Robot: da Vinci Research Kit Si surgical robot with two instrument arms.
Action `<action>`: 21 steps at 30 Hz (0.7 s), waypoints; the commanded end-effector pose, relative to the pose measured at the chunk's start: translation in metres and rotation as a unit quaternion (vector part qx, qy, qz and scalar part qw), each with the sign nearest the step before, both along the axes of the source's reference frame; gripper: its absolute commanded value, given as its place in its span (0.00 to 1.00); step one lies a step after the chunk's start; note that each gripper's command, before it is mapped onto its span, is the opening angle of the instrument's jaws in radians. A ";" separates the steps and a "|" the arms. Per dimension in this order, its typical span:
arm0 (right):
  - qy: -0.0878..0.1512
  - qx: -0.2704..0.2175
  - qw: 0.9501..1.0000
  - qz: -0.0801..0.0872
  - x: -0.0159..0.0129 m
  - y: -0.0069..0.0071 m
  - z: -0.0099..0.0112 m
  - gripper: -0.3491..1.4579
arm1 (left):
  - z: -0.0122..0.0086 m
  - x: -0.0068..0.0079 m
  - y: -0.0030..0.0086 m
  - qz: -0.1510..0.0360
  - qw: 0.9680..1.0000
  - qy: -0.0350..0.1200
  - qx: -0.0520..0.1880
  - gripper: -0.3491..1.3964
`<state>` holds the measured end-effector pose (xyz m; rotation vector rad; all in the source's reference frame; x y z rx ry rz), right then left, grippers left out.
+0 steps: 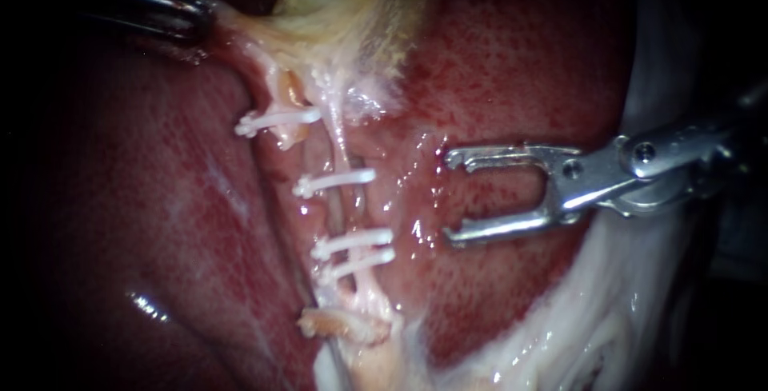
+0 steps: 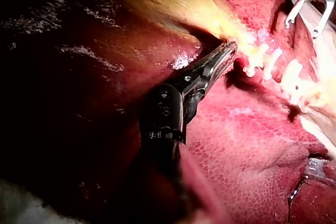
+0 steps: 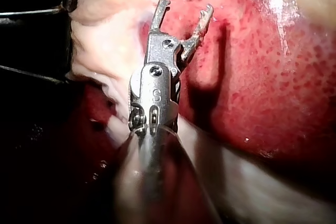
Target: Going back third clip right tube
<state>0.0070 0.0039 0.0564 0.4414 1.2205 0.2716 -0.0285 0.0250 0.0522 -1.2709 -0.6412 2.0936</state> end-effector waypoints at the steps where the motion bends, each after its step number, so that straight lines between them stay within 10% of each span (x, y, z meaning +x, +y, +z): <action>1: 0.000 -0.001 1.000 -0.001 -0.0002 0.0000 0.0000 0.47 | 0.0003 -0.0003 -0.0002 0.003 1.000 -0.001 0.000 0.00; 12: 0.001 -0.004 1.000 -0.005 -0.0013 -0.0001 -0.0001 0.47 | 0.0062 -0.0035 -0.0015 0.021 1.000 -0.001 0.004 0.00; 21: 0.002 -0.003 1.000 -0.006 -0.0018 -0.0001 -0.0004 0.47 | 0.0062 -0.0036 -0.0015 0.022 1.000 0.000 0.005 0.00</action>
